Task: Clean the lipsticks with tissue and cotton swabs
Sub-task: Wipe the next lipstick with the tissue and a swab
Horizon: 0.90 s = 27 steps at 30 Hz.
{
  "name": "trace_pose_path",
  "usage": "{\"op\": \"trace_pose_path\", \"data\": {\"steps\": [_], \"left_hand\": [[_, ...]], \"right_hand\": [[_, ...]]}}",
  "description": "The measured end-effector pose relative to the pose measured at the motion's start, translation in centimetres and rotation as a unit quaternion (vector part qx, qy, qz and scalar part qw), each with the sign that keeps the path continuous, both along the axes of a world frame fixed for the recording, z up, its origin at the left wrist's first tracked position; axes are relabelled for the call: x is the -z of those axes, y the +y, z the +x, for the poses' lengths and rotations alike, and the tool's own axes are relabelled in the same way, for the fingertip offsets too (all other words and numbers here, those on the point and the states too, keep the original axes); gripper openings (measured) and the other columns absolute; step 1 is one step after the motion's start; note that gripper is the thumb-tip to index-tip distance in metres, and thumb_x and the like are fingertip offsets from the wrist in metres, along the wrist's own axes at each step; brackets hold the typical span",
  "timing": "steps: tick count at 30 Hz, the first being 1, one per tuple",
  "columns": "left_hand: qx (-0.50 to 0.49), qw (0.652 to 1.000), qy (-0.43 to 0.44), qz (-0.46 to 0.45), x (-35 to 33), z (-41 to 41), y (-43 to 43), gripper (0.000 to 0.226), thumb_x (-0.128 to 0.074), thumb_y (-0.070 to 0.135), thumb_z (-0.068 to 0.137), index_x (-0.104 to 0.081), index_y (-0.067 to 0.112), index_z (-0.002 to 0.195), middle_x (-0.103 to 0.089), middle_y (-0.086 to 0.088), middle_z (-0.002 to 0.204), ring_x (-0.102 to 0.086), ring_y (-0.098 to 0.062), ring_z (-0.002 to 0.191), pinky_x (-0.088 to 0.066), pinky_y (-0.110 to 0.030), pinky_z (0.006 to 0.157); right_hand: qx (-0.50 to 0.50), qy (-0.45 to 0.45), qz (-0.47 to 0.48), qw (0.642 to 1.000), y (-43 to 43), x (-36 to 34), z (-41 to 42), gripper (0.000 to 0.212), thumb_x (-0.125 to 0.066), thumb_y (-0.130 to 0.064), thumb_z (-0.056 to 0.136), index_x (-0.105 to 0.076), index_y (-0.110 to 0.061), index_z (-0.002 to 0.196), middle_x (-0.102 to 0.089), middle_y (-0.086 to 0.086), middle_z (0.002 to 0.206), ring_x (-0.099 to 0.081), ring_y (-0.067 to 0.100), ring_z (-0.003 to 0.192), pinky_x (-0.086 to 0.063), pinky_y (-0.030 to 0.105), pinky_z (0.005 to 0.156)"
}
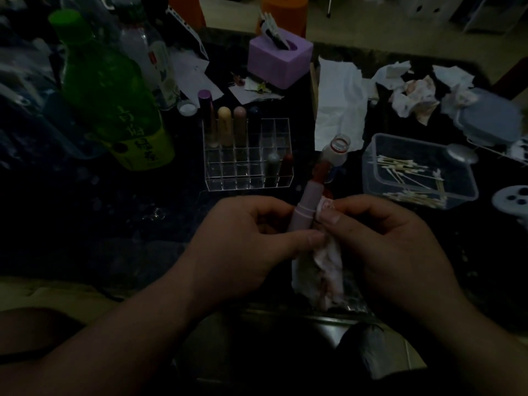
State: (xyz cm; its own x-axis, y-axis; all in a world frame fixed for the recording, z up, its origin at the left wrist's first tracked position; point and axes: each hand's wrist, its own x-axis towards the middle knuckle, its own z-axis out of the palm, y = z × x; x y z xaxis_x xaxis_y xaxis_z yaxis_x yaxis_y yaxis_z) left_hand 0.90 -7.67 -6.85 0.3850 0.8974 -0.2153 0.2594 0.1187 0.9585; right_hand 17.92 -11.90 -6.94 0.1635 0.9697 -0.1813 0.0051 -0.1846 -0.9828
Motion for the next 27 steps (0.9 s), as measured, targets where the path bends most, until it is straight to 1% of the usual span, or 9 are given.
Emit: {"op": "trace_pose_path", "data": {"steps": [5, 10, 13, 15, 16, 18, 23, 25, 27], "left_hand": [[0.002, 0.999, -0.04, -0.031, -0.6, -0.5, -0.1, 0.02, -0.084, 0.018, 0.07, -0.079, 0.018, 0.09, -0.078, 0.01, 0.085, -0.074, -0.005, 0.079, -0.055, -0.014, 0.068], [0.019, 0.999, -0.049, -0.014, -1.1, -0.4, -0.4, 0.024, -0.086, 0.022, 0.063, -0.08, 0.021, 0.086, -0.078, 0.009, 0.083, -0.075, -0.007, 0.079, -0.058, -0.019, 0.07], [0.021, 0.997, -0.069, -0.02, -1.0, -0.4, -0.4, 0.023, -0.084, 0.025, 0.056, -0.08, 0.025, 0.079, -0.078, 0.006, 0.08, -0.075, -0.01, 0.077, -0.059, -0.022, 0.069], [0.02, 0.996, -0.085, -0.035, -0.9, -0.4, -0.3, 0.022, -0.084, 0.024, 0.054, -0.08, 0.024, 0.075, -0.078, 0.004, 0.078, -0.075, -0.011, 0.076, -0.057, -0.02, 0.068], [0.022, 0.995, -0.089, -0.041, -0.8, -0.4, -0.2, 0.022, -0.084, 0.024, 0.054, -0.08, 0.023, 0.075, -0.078, 0.003, 0.078, -0.075, -0.011, 0.076, -0.057, -0.019, 0.068], [0.027, 0.995, -0.088, -0.038, -0.7, -0.4, -0.1, 0.021, -0.083, 0.026, 0.054, -0.08, 0.023, 0.075, -0.078, 0.003, 0.079, -0.076, -0.012, 0.077, -0.057, -0.019, 0.068], [0.024, 0.996, -0.084, -0.017, -0.4, -0.5, -0.2, 0.025, -0.082, 0.022, 0.059, -0.078, 0.018, 0.083, -0.078, 0.002, 0.08, -0.076, -0.014, 0.075, -0.059, -0.022, 0.068], [0.038, 0.996, -0.075, -0.015, -0.2, -0.6, -0.2, 0.026, -0.082, 0.023, 0.063, -0.078, 0.016, 0.089, -0.077, 0.001, 0.078, -0.075, -0.017, 0.071, -0.06, -0.027, 0.068], [0.053, 0.996, -0.07, -0.01, -0.1, -0.6, -0.2, 0.027, -0.079, 0.024, 0.07, -0.077, 0.018, 0.096, -0.078, 0.001, 0.08, -0.075, -0.016, 0.072, -0.06, -0.029, 0.071]], "right_hand": [[0.004, 0.216, -0.081, 0.973, 0.0, -0.3, 0.2, 0.027, -0.056, -0.013, 0.075, -0.072, 0.003, 0.09, -0.069, 0.03, 0.1, -0.068, 0.042, 0.091, -0.055, 0.049, 0.078], [-0.078, 0.263, -0.103, 0.956, 0.4, -0.1, 0.6, 0.029, -0.07, 0.001, 0.073, -0.068, 0.003, 0.102, -0.069, 0.029, 0.104, -0.07, 0.033, 0.084, -0.059, 0.038, 0.071], [-0.117, 0.27, -0.117, 0.948, 0.6, 0.2, 1.1, 0.042, -0.083, -0.011, 0.068, -0.07, 0.002, 0.107, -0.069, 0.026, 0.101, -0.069, 0.034, 0.084, -0.057, 0.033, 0.074], [-0.147, 0.258, -0.131, 0.946, 0.7, 0.4, 1.1, 0.053, -0.087, -0.023, 0.065, -0.071, -0.002, 0.11, -0.057, 0.033, 0.102, -0.048, 0.05, 0.079, -0.034, 0.031, 0.072], [-0.152, 0.258, -0.137, 0.944, 0.8, 0.5, 0.9, 0.051, -0.086, -0.026, 0.067, -0.07, -0.004, 0.111, -0.045, 0.034, 0.107, -0.032, 0.048, 0.084, -0.013, 0.039, 0.07], [-0.151, 0.275, -0.139, 0.939, 1.0, 0.6, 0.7, 0.045, -0.083, -0.026, 0.072, -0.071, -0.008, 0.112, -0.027, 0.03, 0.116, -0.013, 0.039, 0.094, 0.004, 0.052, 0.073], [-0.154, 0.327, -0.16, 0.919, 1.1, 0.6, 0.9, 0.048, -0.079, -0.018, 0.076, -0.059, 0.005, 0.113, -0.046, 0.02, 0.07, -0.032, 0.02, 0.045, -0.017, 0.022, 0.059], [-0.128, 0.322, -0.161, 0.924, 1.0, 0.9, 0.7, 0.063, -0.085, -0.019, 0.068, -0.051, 0.011, 0.111, -0.048, 0.027, 0.084, -0.025, 0.04, 0.06, -0.019, 0.03, 0.065], [-0.09, 0.31, -0.156, 0.933, 0.8, 1.0, 0.4, 0.063, -0.092, -0.022, 0.056, -0.056, 0.0, 0.103, -0.053, 0.026, 0.085, -0.038, 0.04, 0.062, -0.037, 0.03, 0.066]]}}
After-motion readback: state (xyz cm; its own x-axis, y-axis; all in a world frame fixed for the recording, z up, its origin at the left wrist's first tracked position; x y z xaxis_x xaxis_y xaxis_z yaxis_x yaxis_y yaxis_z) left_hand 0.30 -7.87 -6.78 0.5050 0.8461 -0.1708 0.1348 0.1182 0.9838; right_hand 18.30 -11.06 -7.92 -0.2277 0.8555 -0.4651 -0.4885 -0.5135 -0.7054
